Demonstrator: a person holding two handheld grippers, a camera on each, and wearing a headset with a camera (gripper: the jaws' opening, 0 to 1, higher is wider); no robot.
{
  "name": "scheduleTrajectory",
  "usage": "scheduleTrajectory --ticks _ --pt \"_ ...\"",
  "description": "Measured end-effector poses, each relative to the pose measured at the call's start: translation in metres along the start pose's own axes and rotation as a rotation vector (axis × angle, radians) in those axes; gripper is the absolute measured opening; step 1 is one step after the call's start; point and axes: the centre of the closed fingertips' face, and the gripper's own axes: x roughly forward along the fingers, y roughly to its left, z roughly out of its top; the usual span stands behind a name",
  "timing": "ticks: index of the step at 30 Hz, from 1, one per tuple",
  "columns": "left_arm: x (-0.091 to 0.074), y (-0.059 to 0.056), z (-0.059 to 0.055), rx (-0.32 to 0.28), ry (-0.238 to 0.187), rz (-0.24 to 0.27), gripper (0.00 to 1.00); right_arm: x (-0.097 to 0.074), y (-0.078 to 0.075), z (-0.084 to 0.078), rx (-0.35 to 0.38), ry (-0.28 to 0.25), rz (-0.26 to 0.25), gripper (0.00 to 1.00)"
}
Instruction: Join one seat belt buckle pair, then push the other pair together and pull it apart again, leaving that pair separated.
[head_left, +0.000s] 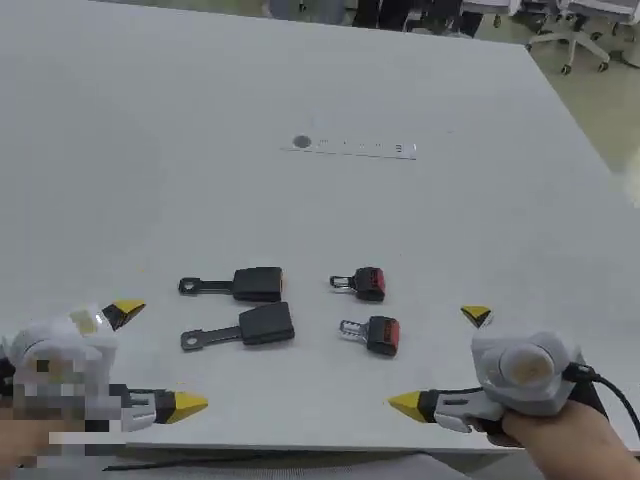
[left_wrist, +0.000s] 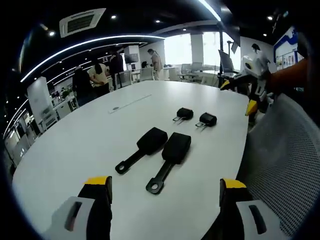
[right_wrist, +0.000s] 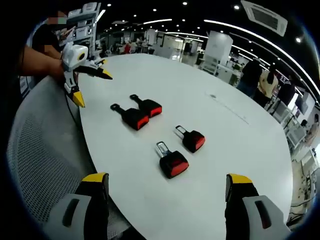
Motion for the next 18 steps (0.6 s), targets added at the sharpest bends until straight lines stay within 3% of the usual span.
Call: scheduleTrajectory --ticks 18 --pt "-0.0024 -0.001 0.0018 0.008 0.015 0.009 1.0 0.0051 0.0014 -0.0007 0.004 0.001 -0.003 0.98"
